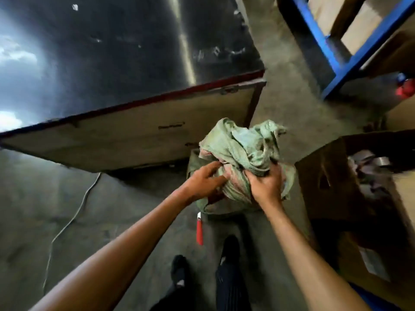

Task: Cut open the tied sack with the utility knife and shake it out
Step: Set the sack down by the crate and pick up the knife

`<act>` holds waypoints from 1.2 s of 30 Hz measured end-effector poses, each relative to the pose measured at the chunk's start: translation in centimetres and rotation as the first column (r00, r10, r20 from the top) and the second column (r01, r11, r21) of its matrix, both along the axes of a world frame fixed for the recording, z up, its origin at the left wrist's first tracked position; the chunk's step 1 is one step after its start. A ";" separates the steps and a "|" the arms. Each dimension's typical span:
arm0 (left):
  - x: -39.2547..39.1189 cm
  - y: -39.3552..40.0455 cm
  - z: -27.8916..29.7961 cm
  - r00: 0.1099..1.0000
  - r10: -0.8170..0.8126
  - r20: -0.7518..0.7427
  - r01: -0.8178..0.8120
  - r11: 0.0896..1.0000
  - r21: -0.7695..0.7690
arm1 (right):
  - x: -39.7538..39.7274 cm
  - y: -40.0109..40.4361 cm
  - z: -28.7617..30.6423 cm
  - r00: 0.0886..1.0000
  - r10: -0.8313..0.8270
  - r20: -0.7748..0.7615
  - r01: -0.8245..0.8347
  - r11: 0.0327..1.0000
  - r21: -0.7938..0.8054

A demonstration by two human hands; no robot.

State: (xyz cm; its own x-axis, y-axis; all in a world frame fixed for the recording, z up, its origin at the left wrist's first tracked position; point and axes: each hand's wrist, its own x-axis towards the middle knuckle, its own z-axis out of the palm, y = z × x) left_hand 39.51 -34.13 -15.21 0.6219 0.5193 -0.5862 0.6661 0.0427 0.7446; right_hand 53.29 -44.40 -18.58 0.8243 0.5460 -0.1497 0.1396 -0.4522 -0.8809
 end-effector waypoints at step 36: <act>-31.7 -4.9 -43.1 0.943 0.131 -0.305 -0.065 0.974 0.215 | -29.5 -2.4 -49.8 0.940 0.318 -0.127 -0.285 0.521 -0.805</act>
State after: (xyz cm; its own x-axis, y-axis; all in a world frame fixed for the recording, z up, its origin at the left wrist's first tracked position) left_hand 7.82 -39.04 -58.28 0.3621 0.6944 -0.6219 0.8678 -0.0075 0.4969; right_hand 23.79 -46.84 -68.35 0.6473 0.4277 -0.6309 0.4269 -0.8892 -0.1647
